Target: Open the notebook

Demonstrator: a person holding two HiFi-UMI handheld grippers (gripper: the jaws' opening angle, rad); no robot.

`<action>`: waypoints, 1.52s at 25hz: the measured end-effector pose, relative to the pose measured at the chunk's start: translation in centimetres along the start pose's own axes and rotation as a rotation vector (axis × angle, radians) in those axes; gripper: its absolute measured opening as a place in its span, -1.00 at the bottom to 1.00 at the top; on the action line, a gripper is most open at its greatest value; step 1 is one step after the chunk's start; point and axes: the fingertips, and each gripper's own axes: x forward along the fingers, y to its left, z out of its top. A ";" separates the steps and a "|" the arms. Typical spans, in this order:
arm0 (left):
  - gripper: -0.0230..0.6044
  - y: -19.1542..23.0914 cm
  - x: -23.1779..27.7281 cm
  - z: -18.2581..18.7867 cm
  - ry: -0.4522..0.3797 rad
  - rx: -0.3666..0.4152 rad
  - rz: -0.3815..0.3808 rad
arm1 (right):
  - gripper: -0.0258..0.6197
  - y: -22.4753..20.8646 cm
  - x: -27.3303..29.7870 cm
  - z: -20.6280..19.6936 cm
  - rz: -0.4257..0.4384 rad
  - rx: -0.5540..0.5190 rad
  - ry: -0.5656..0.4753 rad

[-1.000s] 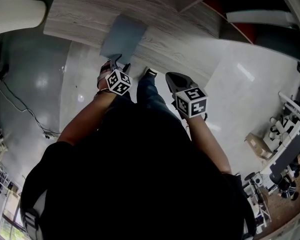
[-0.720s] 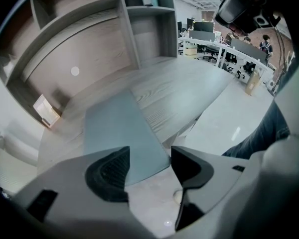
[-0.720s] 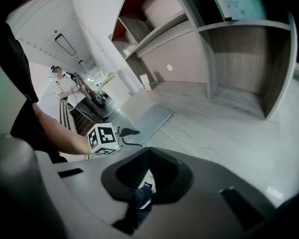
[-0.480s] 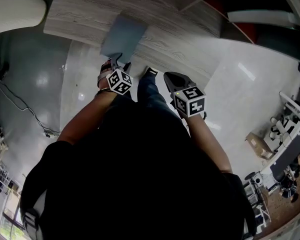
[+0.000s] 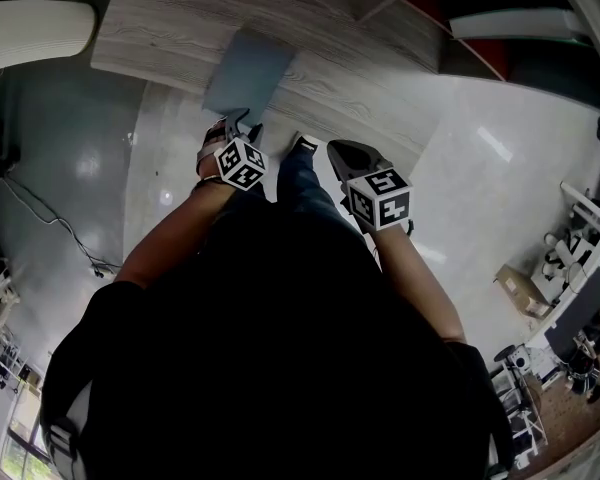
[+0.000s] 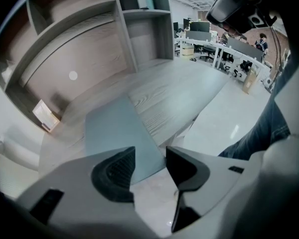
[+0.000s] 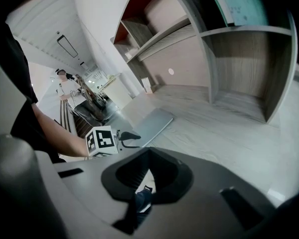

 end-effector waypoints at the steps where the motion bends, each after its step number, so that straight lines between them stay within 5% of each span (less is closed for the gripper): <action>1: -0.31 0.0 -0.1 0.1 -0.003 0.003 -0.001 | -0.92 0.1 -0.1 0.1 -0.001 -0.002 -0.004; 16: -0.75 -0.3 -2.2 1.0 -0.037 0.051 -0.039 | -0.92 1.4 -1.0 1.8 -0.020 -0.033 -0.046; 38: -0.88 2.1 -6.3 1.8 -0.111 0.067 -0.070 | -0.92 4.7 -2.0 3.8 -0.067 -0.068 -0.104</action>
